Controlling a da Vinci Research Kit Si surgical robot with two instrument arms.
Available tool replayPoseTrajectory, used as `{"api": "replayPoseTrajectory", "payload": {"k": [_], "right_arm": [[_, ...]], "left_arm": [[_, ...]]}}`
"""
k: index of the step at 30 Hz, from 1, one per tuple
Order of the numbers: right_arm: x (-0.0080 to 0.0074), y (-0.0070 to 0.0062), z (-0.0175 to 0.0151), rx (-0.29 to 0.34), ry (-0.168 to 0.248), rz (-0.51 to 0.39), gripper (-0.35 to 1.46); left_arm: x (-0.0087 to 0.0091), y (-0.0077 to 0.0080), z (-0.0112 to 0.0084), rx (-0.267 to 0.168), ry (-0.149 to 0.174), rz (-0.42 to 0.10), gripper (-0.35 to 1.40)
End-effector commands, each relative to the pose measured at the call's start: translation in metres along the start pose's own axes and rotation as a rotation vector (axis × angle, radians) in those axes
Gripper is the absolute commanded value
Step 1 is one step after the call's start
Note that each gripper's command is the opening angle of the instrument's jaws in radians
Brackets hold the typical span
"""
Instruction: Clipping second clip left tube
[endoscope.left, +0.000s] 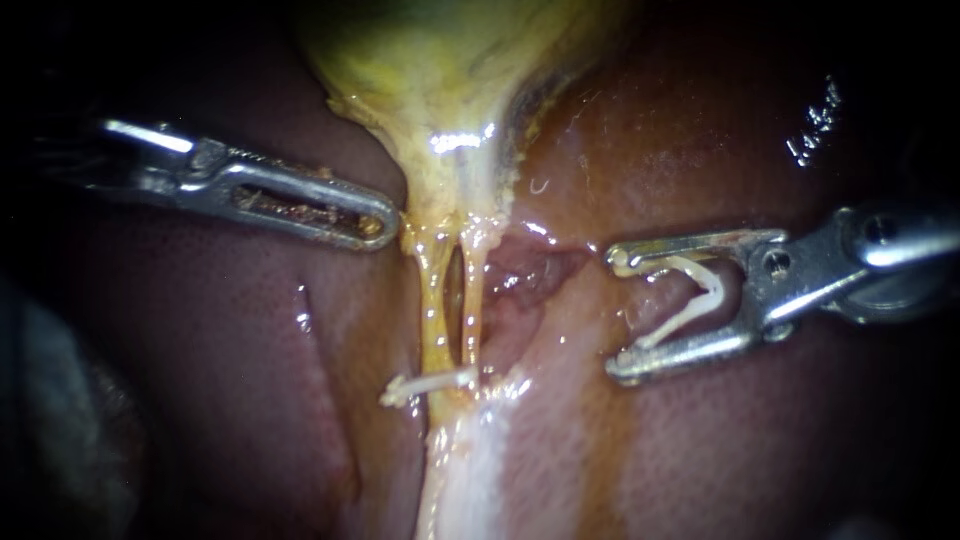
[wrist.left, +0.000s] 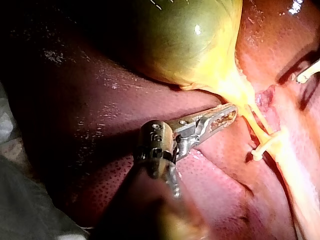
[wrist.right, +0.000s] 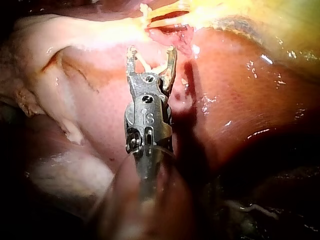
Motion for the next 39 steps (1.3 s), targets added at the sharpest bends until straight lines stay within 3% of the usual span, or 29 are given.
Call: {"api": "replayPoseTrajectory", "payload": {"k": [1, 9, 14, 19, 22, 32, 39], "right_arm": [[0.0, 0.0, 0.0, 0.0, 0.0, 0.0, 0.5], [0.0, 0.0, -0.0001, 0.0, 0.0, 0.0, 0.5], [0.0, 0.0, 0.0, 0.0, 0.0, 0.0, 0.5], [0.0005, 0.0001, 0.0007, 0.029, -0.005, -0.003, 0.49], [0.0014, 0.0002, 0.0021, 0.06, -0.005, 0.076, 0.49], [0.004, -0.001, 0.0076, 0.114, 0.081, 0.224, 0.49], [0.0052, -0.0003, 0.0105, 0.122, 0.123, 0.302, 0.49]], "left_arm": [[0.0001, 0.0001, -0.0003, -0.001, -0.001, 0.0, -0.35], [0.0025, 0.0023, -0.0051, 0.003, 0.002, -0.02, -0.35], [0.0038, 0.0038, -0.0078, 0.004, 0.029, -0.017, -0.35], [0.0036, 0.0041, -0.0075, 0.007, 0.031, -0.017, -0.35], [0.0035, 0.0041, -0.0073, 0.009, 0.033, -0.017, -0.35], [0.0035, 0.0042, -0.0071, 0.013, 0.035, -0.017, -0.35], [0.0034, 0.0044, -0.007, 0.012, 0.035, -0.018, -0.35]]}}
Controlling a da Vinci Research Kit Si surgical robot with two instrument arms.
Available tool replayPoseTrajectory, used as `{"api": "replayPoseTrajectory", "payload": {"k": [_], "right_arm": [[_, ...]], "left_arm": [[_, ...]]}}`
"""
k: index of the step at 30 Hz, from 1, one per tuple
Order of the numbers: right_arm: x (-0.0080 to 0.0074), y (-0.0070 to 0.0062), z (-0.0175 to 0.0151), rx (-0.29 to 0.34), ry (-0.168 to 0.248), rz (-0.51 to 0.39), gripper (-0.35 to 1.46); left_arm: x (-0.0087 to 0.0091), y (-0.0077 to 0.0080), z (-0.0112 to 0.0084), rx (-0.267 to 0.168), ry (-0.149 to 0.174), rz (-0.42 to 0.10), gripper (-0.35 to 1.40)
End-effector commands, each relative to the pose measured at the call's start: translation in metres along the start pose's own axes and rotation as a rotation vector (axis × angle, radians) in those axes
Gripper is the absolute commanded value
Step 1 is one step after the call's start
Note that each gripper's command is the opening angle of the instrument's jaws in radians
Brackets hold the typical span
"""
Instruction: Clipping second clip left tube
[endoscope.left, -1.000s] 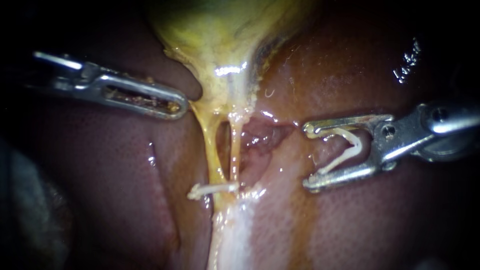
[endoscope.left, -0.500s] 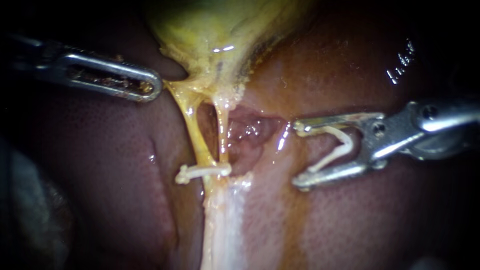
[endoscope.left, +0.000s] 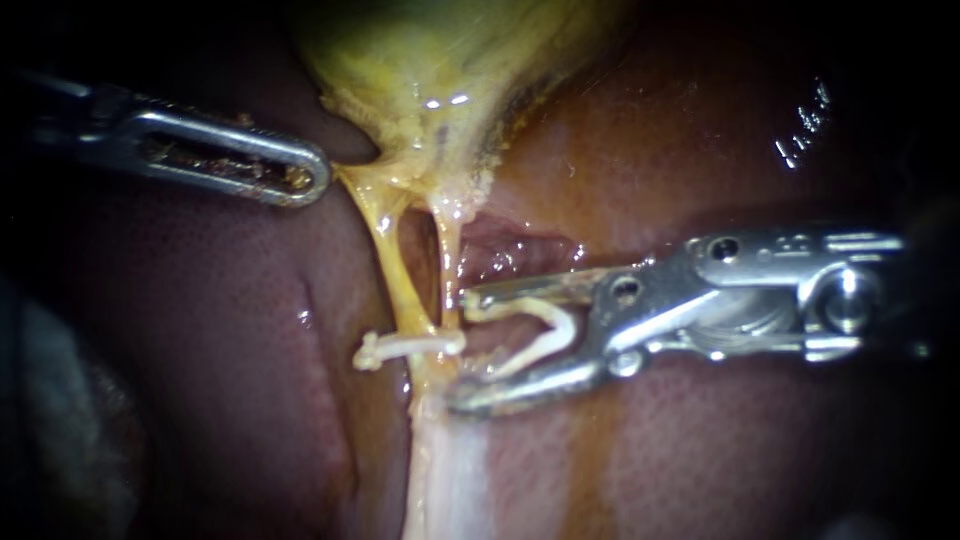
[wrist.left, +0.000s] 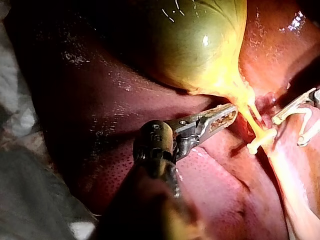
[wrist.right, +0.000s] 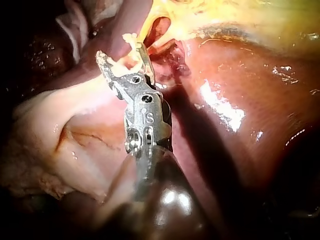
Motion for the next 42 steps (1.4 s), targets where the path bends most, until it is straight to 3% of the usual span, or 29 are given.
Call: {"api": "replayPoseTrajectory", "payload": {"k": [1, 8, 31, 42], "right_arm": [[0.0001, 0.0002, 0.0003, 0.0, 0.002, 0.005, 0.49], [-0.0005, 0.0014, 0.0013, -0.001, 0.02, 0.055, 0.49], [-0.0054, 0.0059, 0.0048, 0.002, 0.02, 0.157, 0.49], [-0.0042, 0.0059, 0.0067, 0.055, 0.075, 0.171, 0.5]], "left_arm": [[0.0, 0.0, 0.0, 0.0, -0.001, 0.0, -0.35], [0.0, 0.0, 0.0, 0.0, -0.001, 0.0, -0.35], [-0.0002, 0.0002, 0.0003, -0.005, -0.005, 0.0, -0.35], [-0.0002, 0.0002, 0.0004, -0.007, -0.006, 0.0, -0.35]]}}
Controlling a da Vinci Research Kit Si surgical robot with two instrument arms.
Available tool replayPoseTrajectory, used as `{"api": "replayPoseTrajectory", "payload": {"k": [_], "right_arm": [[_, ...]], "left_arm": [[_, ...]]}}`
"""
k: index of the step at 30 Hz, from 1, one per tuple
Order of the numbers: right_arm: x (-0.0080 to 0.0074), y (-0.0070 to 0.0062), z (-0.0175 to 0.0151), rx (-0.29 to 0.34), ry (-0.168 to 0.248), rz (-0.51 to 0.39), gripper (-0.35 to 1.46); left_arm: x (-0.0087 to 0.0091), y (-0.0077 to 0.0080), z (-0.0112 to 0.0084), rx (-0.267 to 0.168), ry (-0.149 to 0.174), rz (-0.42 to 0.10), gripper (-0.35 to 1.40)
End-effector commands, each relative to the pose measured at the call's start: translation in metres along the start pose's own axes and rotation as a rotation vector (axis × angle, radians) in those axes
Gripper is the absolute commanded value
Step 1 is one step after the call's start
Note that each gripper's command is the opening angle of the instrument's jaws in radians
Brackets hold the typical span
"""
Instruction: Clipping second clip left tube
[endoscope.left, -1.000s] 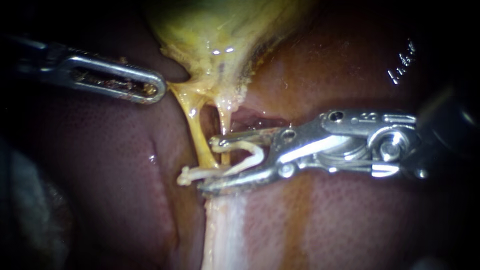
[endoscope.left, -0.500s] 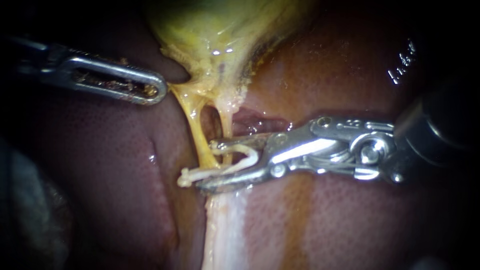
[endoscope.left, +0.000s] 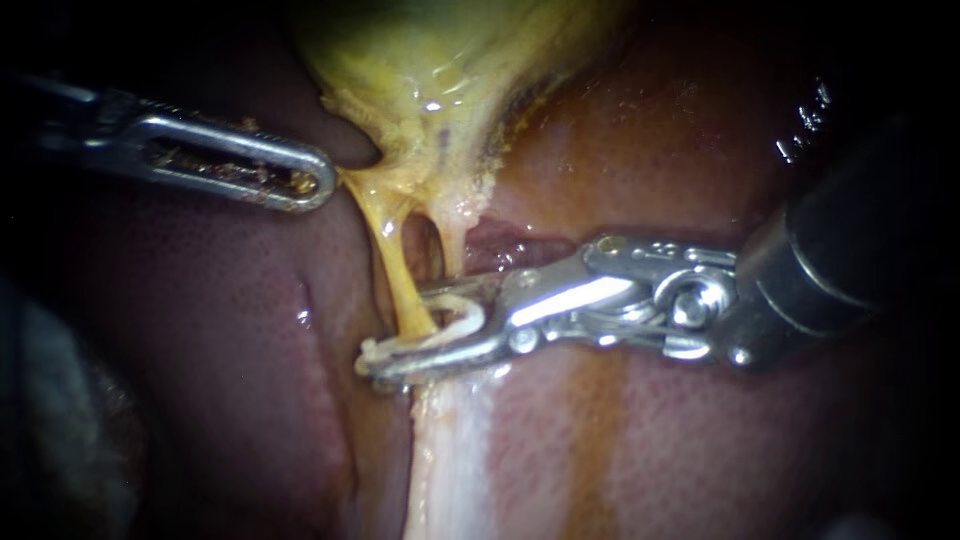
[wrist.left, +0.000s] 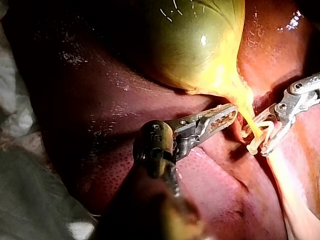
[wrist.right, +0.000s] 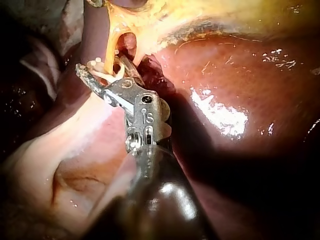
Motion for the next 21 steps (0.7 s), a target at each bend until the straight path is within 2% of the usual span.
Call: {"api": "replayPoseTrajectory", "payload": {"k": [1, 7, 11, 14, 21], "right_arm": [[0.0001, -0.0002, 0.0002, 0.007, 0.003, 0.002, 0.5], [0.0011, -0.0016, 0.001, 0.051, 0.03, 0.002, 0.5], [0.0024, -0.0026, 0.0004, 0.068, 0.052, 0.01, 0.5], [0.0035, -0.0038, -0.0006, 0.082, 0.069, 0.018, 0.5], [0.0056, -0.0075, -0.0016, 0.143, 0.092, 0.027, 0.49]], "left_arm": [[0.0, 0.0, 0.0, 0.0, 0.0, 0.0, -0.35], [0.0, 0.0, 0.0, 0.0, 0.0, 0.0, -0.35], [0.0, 0.0, 0.0, 0.0, 0.0, 0.0, -0.35], [0.0, 0.0, 0.0, 0.0, 0.0, 0.0, -0.35], [0.0, 0.0, -0.0001, -0.001, -0.001, 0.0, -0.35]]}}
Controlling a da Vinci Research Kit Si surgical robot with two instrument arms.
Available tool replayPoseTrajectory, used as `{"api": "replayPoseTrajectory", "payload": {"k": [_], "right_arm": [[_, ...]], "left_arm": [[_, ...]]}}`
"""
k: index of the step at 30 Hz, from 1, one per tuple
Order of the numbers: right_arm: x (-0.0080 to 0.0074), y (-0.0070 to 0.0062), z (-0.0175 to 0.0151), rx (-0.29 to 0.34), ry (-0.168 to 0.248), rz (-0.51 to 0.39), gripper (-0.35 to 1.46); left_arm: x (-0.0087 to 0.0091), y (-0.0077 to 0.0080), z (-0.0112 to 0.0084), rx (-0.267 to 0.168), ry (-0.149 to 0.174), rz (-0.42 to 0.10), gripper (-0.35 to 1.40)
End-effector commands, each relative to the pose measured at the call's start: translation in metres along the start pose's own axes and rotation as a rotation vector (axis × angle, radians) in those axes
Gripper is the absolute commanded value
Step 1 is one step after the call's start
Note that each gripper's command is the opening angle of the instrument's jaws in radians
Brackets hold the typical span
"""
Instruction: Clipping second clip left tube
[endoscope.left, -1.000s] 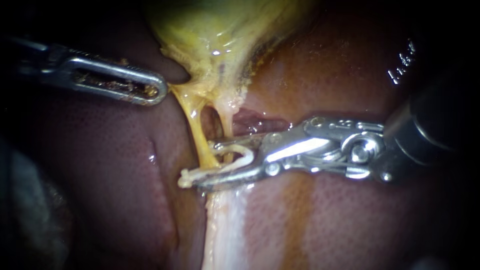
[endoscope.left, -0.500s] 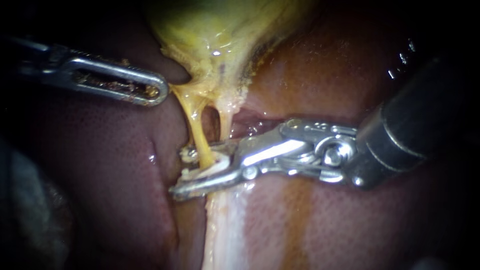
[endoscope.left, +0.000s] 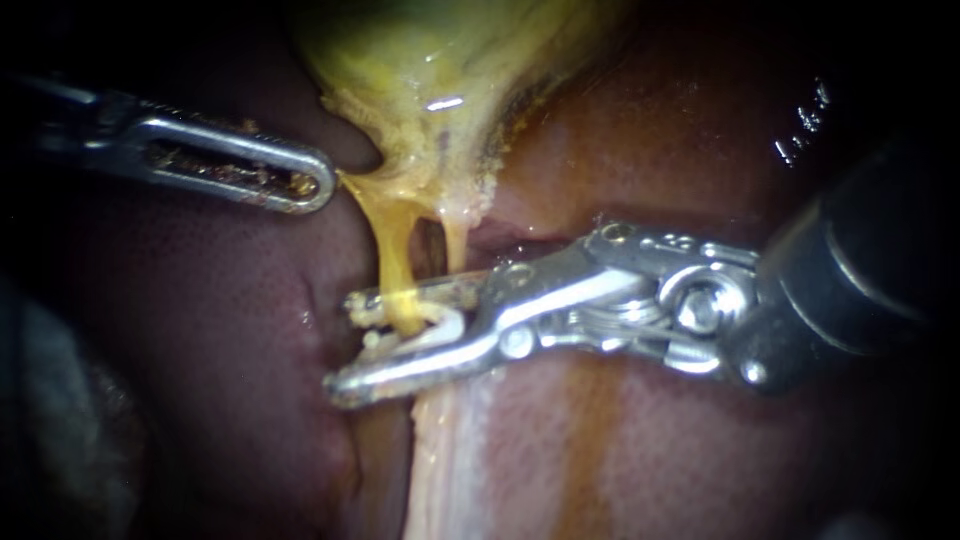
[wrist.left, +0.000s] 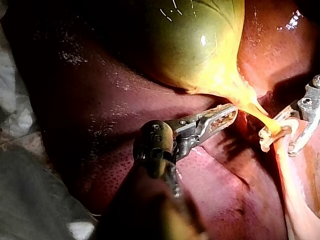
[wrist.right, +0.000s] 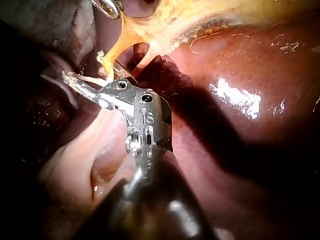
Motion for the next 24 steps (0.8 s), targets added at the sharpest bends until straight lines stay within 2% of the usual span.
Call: {"api": "replayPoseTrajectory", "payload": {"k": [1, 5, 10, 24], "right_arm": [[0.0001, -0.0003, 0.0001, 0.008, -0.002, -0.001, 0.49], [0.0001, -0.0009, 0.0003, 0.038, -0.015, -0.006, 0.46], [-0.0001, -0.0006, 0.0001, 0.064, -0.033, -0.012, 0.43], [-0.0003, -0.0001, -0.0003, 0.066, -0.035, -0.007, 0.23]], "left_arm": [[0.0, 0.0, 0.0, 0.0, 0.0, 0.0, -0.35], [0.0, 0.0, 0.0, 0.0, 0.0, 0.0, -0.35], [0.0, 0.0, 0.0, 0.0, 0.0, 0.0, -0.35], [0.0, 0.0, 0.0, 0.0, 0.0, 0.001, -0.35]]}}
